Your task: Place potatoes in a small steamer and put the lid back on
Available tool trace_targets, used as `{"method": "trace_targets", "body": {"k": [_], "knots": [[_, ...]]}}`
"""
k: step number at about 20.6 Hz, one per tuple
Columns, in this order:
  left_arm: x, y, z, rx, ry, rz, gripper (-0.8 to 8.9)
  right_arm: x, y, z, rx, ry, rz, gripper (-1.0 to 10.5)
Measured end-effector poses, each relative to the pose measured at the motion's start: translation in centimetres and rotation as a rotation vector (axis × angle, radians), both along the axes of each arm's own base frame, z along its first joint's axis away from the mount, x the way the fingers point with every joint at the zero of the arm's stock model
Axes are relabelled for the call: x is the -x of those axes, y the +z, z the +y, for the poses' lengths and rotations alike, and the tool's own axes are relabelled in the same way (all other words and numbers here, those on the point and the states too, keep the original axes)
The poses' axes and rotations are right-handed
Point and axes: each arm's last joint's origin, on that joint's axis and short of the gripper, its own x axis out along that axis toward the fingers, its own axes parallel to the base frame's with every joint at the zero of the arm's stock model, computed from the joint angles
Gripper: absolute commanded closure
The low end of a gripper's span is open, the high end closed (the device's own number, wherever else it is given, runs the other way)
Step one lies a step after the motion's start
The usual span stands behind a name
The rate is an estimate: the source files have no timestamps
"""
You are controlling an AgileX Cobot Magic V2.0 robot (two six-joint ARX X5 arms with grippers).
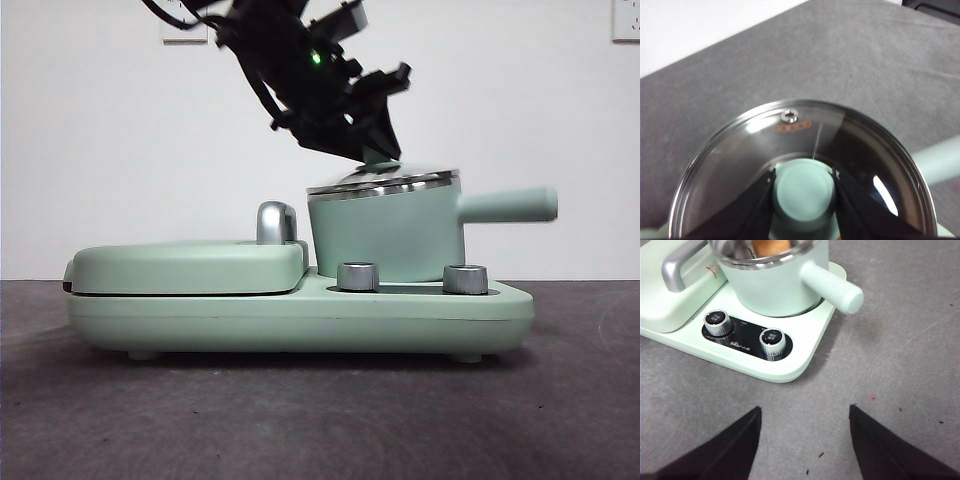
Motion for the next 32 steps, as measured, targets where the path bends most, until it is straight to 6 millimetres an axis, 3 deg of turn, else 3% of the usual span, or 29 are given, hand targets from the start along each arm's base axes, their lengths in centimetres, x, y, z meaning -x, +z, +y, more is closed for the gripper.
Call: {"method": "trace_targets", "body": {"k": [8,20,28,32], "knots": [[1.0,3.1,1.5,0.058,0.008,-0.035,5.65,0.0,0.0,0.0,0.0,0.0,0.0,6.8],[2.1,1.9,2.6,-0.054,0.026,0.15,5.64,0.1,-0.1,0.0,0.006,0.0,0.011,6.8],[5.3,5.7,4.8,-0.053,0.038,0.183,5.64,0.1,-0.1,0.1,-0.006,0.027,0.021,6.8],[6.4,6.5,5.6,-0.063,0.046,0.216,5.64,-0.5,-0.4,0.5,-0.012,0.069,0.064,6.8]]}}
